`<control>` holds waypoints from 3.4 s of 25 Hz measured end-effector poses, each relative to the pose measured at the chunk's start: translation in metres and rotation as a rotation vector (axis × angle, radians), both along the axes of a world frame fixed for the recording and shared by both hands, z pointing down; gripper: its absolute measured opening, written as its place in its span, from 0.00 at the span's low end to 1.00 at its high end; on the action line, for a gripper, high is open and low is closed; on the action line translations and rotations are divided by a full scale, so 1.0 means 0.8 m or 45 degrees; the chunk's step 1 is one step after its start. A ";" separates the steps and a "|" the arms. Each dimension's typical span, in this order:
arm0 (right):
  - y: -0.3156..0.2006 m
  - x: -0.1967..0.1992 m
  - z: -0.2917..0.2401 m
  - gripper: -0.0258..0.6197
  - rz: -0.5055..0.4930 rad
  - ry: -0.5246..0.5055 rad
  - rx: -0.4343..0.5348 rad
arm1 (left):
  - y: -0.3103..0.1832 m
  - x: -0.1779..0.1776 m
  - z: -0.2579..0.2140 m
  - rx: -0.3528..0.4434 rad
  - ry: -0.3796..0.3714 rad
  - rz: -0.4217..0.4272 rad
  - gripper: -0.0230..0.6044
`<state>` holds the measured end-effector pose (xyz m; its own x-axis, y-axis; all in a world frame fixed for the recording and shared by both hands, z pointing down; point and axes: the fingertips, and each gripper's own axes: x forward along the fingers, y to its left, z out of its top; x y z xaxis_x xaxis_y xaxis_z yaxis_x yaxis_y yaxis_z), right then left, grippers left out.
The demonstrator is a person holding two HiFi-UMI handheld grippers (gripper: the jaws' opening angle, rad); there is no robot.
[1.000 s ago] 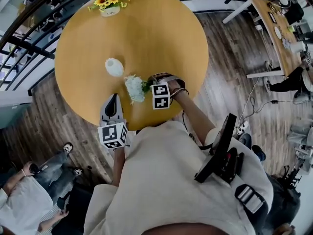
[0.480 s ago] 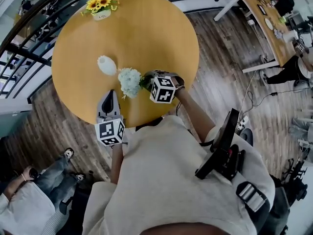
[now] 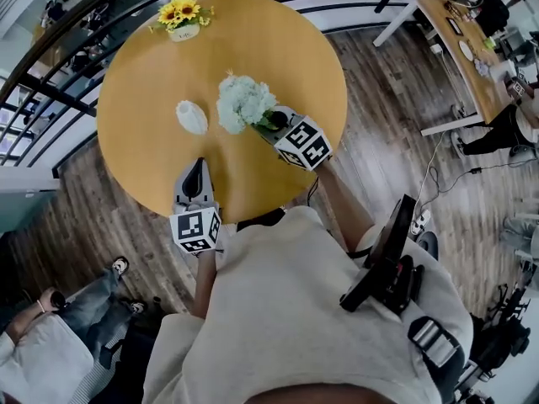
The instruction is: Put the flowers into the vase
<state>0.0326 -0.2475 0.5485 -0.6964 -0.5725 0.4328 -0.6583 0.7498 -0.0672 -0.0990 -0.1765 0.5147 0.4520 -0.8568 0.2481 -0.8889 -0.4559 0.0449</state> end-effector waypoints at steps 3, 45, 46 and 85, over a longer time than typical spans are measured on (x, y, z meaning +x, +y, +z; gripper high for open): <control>-0.023 0.010 -0.054 0.17 0.117 -0.242 0.063 | 0.001 -0.006 0.000 0.001 0.002 -0.019 0.05; -0.083 -0.176 -0.073 0.19 -0.095 -0.398 0.297 | 0.002 -0.086 0.017 -0.090 -0.047 -0.253 0.05; -0.081 -0.175 -0.068 0.21 -0.092 -0.384 0.297 | 0.002 -0.084 0.017 -0.088 -0.048 -0.246 0.05; -0.027 -0.101 -0.001 0.05 0.010 -0.196 0.127 | -0.011 -0.054 0.005 -0.033 -0.026 -0.182 0.05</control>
